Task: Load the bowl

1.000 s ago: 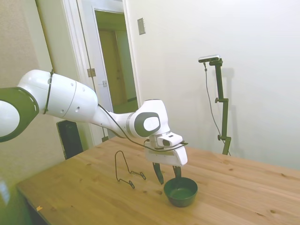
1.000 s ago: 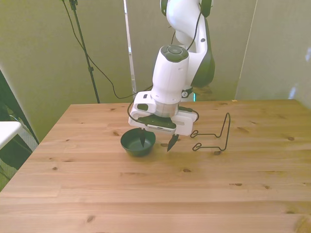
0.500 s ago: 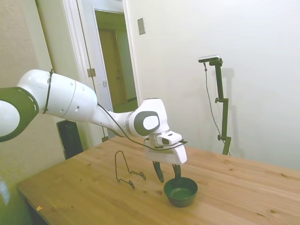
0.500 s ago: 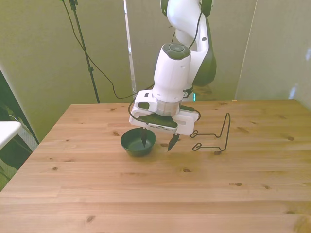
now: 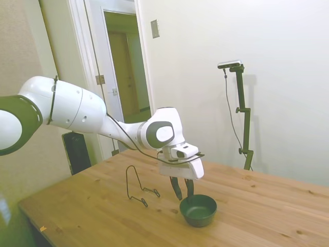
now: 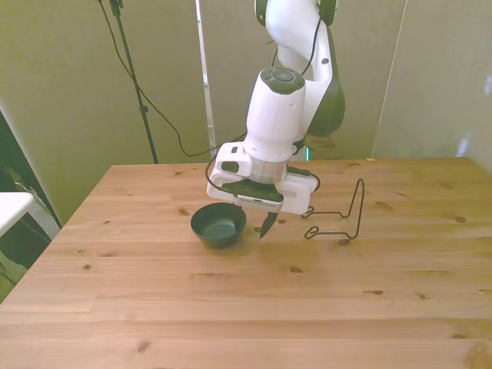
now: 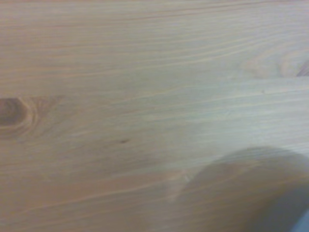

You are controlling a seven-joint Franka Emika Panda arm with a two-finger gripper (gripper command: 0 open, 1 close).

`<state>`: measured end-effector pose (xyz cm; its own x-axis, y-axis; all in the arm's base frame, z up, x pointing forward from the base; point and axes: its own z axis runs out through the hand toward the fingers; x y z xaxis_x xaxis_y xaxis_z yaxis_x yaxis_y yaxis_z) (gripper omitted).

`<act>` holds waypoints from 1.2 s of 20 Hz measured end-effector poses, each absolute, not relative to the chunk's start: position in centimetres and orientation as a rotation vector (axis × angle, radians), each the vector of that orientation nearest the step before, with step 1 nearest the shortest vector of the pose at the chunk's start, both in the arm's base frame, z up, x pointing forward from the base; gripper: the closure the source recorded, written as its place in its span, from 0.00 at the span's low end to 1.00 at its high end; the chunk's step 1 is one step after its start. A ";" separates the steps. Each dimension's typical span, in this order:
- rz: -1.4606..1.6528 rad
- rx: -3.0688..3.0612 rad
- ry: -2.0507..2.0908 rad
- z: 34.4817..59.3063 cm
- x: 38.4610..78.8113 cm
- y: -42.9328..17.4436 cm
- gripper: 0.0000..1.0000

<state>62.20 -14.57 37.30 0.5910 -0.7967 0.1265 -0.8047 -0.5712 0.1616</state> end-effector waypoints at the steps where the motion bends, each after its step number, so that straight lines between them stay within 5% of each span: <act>1: 0.059 2.617 -1.336 37.4 62.2 -14.6 1.00; 13: 0.049 2.630 -1.364 38.4 62.0 -14.3 1.00; 24: -0.153 3.124 -1.397 52.4 54.3 -14.9 1.00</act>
<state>54.29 -14.93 52.44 0.6701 -0.7164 -0.1940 -0.7414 -0.6340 -0.2199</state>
